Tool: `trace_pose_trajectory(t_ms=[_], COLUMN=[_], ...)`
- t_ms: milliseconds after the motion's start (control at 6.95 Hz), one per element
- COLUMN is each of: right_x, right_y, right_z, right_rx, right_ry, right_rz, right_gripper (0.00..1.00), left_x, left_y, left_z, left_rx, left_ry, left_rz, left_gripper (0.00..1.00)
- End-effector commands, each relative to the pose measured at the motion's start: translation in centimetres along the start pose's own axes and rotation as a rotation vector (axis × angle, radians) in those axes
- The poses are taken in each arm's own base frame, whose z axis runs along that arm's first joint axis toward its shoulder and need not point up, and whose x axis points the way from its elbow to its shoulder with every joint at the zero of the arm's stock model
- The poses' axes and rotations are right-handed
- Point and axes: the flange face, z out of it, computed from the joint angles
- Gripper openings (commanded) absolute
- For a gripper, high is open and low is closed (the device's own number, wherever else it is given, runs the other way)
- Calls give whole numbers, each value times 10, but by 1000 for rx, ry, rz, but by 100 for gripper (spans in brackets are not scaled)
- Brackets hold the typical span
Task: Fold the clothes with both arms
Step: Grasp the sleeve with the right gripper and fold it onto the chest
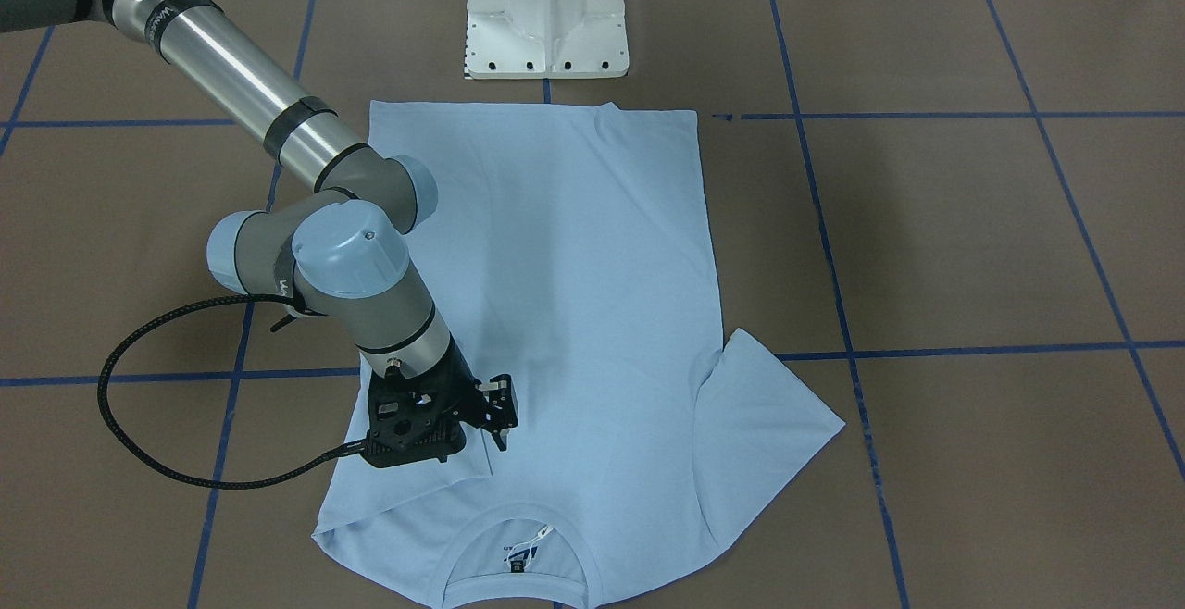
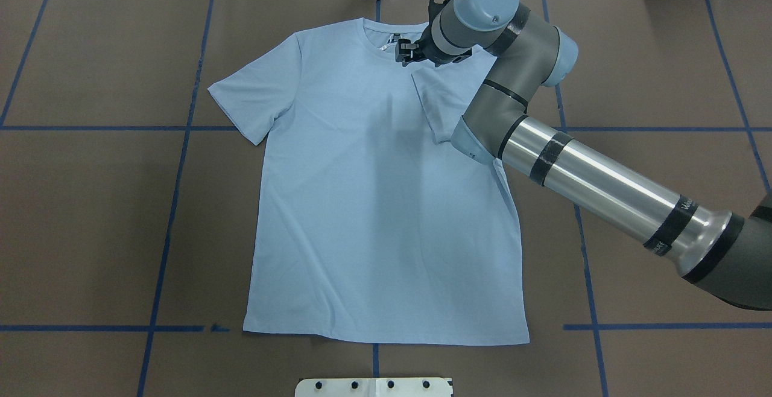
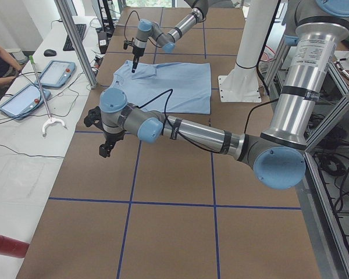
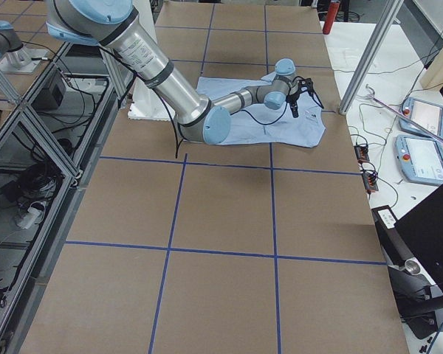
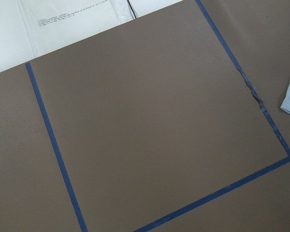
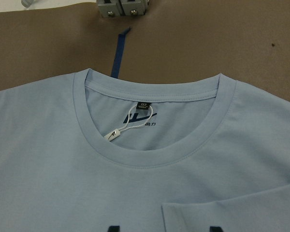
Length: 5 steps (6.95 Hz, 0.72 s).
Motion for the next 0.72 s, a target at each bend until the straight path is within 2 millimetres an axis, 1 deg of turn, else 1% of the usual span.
trace_pose_trajectory(t_ms=[0,144,288,431,575], right_x=[27,37,54,78,106], right_y=[-16,-26,-38,-41,-39], right_z=[-5,-12,-33,-67,-108], right_rx=[8,-21,-94,-142,-208], right_ry=[24,40,53,59,41], right_rz=[12,2,8,-14,-5], right_gripper=[100,100,100,100,100], left_x=[8,31,61,90,138], left_y=[-8,-14,-17,-22,-23], left_z=[-5,11,34,53,93], left_rx=[54,85,84,117,145], left_ry=[5,34,73,82,60], left_rz=[-83,-126,-189,-263,-352], left_gripper=[100,100,100,100,100])
